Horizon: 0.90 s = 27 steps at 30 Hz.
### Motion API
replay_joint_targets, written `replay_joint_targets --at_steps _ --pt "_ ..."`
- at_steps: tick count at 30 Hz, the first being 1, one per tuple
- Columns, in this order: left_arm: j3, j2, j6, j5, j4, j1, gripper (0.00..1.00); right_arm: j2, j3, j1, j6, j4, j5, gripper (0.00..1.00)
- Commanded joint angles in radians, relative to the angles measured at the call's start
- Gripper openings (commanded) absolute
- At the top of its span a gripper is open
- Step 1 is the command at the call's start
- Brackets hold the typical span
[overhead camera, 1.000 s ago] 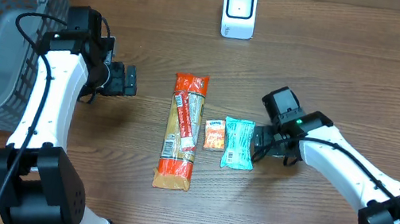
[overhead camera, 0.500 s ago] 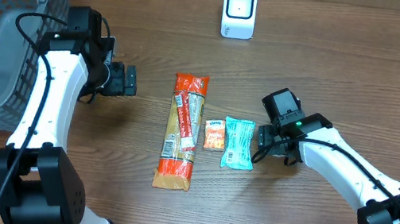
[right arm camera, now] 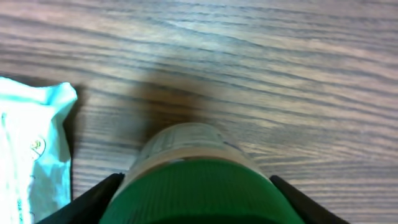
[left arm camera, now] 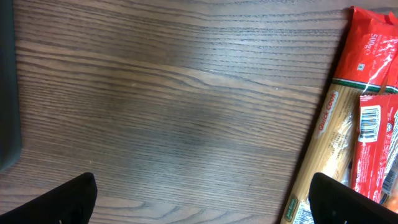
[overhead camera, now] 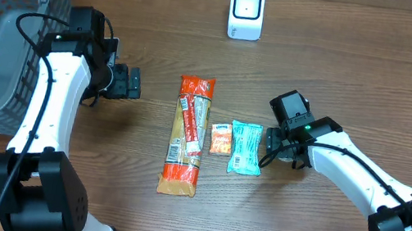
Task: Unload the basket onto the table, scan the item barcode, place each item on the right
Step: 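Lift the jar and carry it to the white barcode scanner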
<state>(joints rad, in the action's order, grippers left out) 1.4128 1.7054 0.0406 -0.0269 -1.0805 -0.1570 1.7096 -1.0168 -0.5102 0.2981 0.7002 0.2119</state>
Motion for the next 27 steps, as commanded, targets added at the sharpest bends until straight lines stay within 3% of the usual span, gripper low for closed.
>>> replay_joint_targets --at_steps 1,18,24,27 --pt "0.014 -0.023 -0.026 -0.011 0.001 0.0 1.0 0.002 0.008 0.006 0.01 -0.003 0.012 0.62" --pt "0.014 -0.023 -0.026 -0.011 0.001 0.0 1.0 0.002 0.007 0.006 0.009 0.009 0.012 0.34" --pt "0.014 -0.023 -0.026 -0.011 0.001 0.0 1.0 0.0 -0.009 0.006 0.008 0.042 0.011 0.33" --pt "0.014 -0.023 -0.026 -0.011 0.001 0.0 1.0 -0.003 -0.045 0.006 0.008 0.103 0.012 0.27"
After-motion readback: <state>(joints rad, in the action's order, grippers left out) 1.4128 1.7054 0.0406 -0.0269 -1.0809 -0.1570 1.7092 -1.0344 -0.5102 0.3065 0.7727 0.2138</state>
